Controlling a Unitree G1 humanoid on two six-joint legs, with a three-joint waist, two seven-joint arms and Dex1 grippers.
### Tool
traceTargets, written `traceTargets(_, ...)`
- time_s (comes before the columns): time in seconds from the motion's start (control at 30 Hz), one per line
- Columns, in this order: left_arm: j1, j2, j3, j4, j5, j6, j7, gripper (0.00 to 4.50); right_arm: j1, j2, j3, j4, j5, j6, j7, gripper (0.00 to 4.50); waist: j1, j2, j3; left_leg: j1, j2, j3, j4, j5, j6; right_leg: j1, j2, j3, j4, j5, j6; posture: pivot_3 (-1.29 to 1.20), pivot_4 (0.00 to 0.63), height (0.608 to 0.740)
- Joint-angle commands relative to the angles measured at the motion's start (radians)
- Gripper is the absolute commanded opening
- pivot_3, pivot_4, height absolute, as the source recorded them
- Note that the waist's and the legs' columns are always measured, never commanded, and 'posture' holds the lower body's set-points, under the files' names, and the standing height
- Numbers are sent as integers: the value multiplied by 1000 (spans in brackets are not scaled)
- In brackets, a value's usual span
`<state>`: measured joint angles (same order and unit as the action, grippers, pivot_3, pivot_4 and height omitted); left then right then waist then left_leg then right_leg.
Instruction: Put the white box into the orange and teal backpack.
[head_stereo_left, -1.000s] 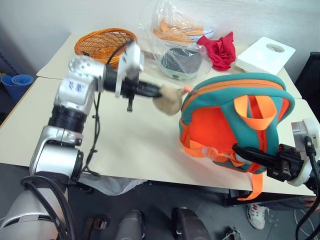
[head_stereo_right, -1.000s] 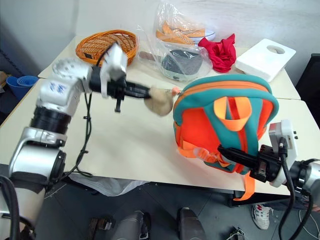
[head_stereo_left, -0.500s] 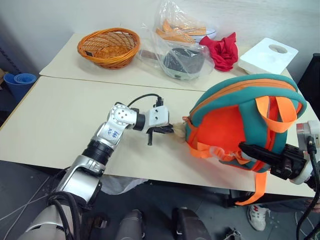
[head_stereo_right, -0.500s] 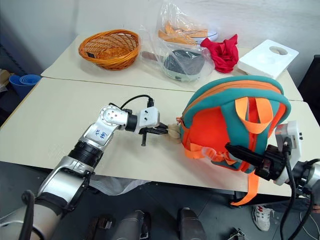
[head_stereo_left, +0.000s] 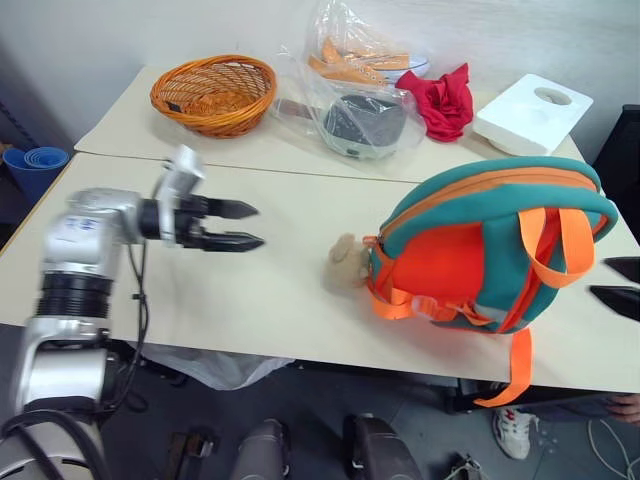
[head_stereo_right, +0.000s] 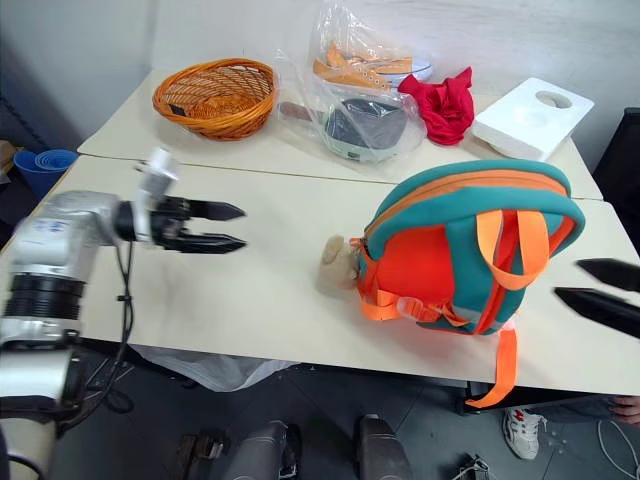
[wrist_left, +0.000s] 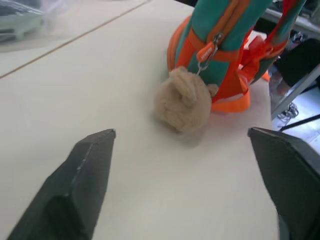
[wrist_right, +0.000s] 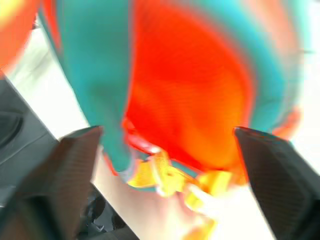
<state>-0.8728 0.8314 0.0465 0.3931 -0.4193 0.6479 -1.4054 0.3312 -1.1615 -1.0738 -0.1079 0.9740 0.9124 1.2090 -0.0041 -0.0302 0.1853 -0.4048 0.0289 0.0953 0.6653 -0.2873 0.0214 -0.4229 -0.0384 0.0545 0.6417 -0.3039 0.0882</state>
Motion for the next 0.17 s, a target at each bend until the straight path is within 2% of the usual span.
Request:
traceTargets(0.03, -6, 29, 75, -58, -51, 21, 21, 4477, -7, 23, -49, 53, -73, -57, 10, 4495, 1, 0, 0, 0, 0, 0, 0, 0, 0, 0, 0, 0, 0, 0, 0, 0, 150, 740)
traceTargets(0.17, 71, -55, 135, -155, -71, 8, 175, 4477, -32, 154, 13, -16, -72, -68, -84, 4495, 1, -1, -1, 2, -1, -1, 0, 0, 0, 2, -2, -1, 0, 0, 0, 0, 150, 740)
